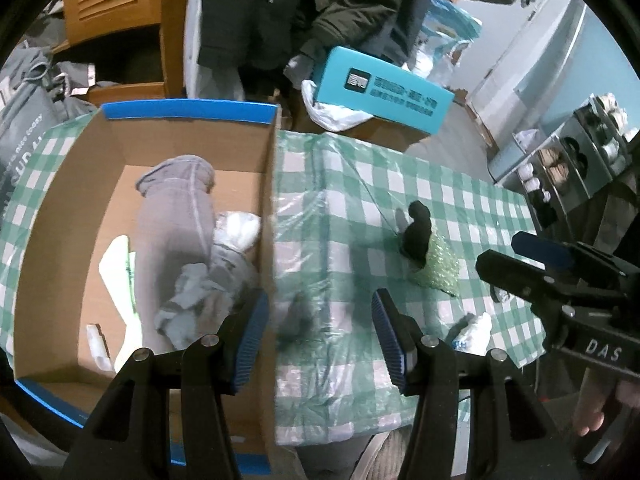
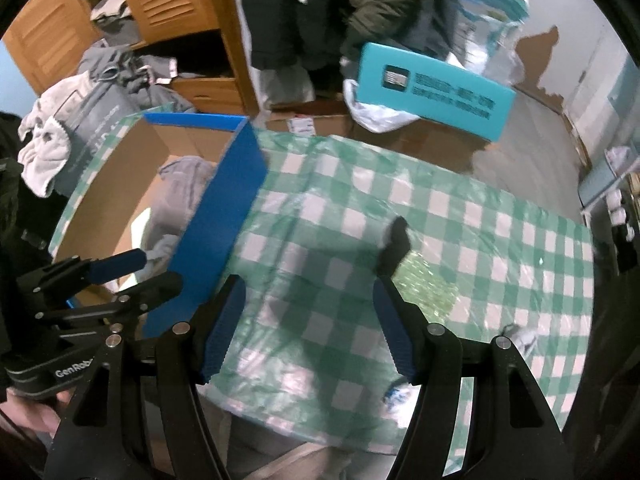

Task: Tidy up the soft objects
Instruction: 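Move both grippers back over the green mesh pad and small grey sock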

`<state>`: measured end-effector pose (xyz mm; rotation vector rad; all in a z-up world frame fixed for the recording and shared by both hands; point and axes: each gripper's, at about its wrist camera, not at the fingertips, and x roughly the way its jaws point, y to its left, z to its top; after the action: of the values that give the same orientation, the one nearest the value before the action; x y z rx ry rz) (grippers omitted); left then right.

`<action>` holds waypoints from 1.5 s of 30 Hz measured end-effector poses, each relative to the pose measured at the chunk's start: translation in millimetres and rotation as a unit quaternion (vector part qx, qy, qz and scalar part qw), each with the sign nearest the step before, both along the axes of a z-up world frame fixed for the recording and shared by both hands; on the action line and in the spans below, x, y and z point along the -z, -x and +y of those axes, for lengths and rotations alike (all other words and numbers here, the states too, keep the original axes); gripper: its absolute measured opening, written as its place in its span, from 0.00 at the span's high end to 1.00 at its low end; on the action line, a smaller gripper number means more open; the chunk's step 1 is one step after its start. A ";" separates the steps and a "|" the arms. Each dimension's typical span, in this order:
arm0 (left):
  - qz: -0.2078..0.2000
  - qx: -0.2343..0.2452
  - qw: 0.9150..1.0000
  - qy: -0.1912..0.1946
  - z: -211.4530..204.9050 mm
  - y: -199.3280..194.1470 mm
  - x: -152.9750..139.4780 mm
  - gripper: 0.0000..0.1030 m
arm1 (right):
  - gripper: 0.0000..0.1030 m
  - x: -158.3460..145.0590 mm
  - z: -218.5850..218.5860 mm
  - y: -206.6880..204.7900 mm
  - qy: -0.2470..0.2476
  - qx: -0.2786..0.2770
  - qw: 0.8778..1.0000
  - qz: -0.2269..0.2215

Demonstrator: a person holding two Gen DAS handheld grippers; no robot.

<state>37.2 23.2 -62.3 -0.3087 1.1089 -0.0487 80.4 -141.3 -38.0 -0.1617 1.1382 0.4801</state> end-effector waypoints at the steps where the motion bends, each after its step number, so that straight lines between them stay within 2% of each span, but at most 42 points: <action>1: 0.001 0.003 1.000 0.000 -3.6 -0.7 0.2 0.47 | 0.36 1.2 -5.5 -0.6 0.001 0.006 1.000 0.001; 20: 0.036 0.076 0.996 -0.012 -79.6 -12.6 27.9 0.47 | 0.36 26.7 -103.4 -12.7 0.023 0.096 0.995 0.026; 45: 0.074 0.106 0.991 -0.026 -137.6 -44.2 66.9 0.47 | 0.36 66.8 -187.7 -31.8 0.024 0.187 0.980 0.059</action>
<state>81.4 -114.4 -129.2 -0.1491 1.2844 -0.1876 112.2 -329.0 -104.7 0.0420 1.2626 0.1291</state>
